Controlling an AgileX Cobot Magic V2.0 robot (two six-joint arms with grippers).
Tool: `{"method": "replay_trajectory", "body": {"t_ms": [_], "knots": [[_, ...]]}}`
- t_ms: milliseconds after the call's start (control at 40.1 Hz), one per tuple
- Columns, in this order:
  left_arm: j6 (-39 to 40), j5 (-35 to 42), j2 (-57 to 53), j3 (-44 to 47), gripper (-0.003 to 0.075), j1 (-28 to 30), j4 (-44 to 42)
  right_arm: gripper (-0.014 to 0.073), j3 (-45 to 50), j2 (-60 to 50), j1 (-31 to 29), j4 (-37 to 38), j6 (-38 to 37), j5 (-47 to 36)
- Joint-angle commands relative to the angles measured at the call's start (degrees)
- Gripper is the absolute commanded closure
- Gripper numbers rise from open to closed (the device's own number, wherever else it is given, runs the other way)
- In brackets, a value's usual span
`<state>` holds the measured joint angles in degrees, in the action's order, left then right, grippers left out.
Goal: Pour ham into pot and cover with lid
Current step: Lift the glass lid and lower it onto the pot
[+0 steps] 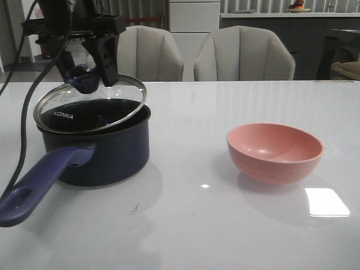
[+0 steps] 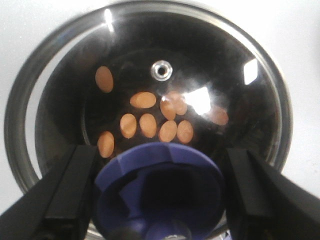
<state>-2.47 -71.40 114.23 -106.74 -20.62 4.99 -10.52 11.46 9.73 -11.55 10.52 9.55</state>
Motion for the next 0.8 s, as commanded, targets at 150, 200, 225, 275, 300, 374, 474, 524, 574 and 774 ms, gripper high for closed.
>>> {"method": "replay_trajectory", "body": {"t_ms": [150, 200, 225, 275, 300, 374, 474, 524, 574, 774], "knots": [[0.00, -1.36, -1.78, -1.95, 0.0428, -0.30, 0.93, 0.0447, -1.58, 0.54, -0.04, -0.02, 0.56, -4.88], [0.00, -1.36, -1.66, -1.95, 0.0428, -0.30, 0.93, 0.0447, -1.58, 0.54, -0.04, -0.02, 0.56, -4.88], [0.00, -1.36, -1.38, -1.95, 0.0428, -0.30, 0.93, 0.0447, -1.58, 0.54, -0.04, -0.02, 0.56, -4.88], [0.00, -1.36, -1.13, -1.95, 0.0419, -0.30, 0.93, 0.0447, -1.58, 0.54, -0.04, -0.02, 0.56, -4.88], [0.00, -1.36, -1.14, -1.95, 0.0413, -0.30, 0.93, 0.0447, -1.58, 0.54, -0.04, -0.02, 0.56, -4.88], [0.00, -0.72, -0.89, -1.95, 0.0373, -0.30, 0.93, 0.0447, -1.58, 0.54, -0.04, -0.02, 0.56, -4.88], [0.00, -0.44, -0.89, -1.95, 0.0296, -0.30, 0.93, 0.0447, -1.58, 0.54, -0.04, -0.02, 0.56, -4.88], [0.00, -0.44, -0.89, -1.95, 0.0265, -0.30, 0.77, 0.0447, -1.58, 0.54, -0.04, -0.02, 0.56, -4.88], [0.00, -0.44, -0.89, -1.95, 0.0230, -0.30, 0.77, 0.0447, -1.58, 0.54, -0.04, -0.02, 0.56, -4.88], [0.00, 0.47, -0.89, -1.95, 0.0116, -0.30, 0.77, 0.0447, -1.58, 0.54, -0.04, -0.02, 0.56, -4.88]]}}
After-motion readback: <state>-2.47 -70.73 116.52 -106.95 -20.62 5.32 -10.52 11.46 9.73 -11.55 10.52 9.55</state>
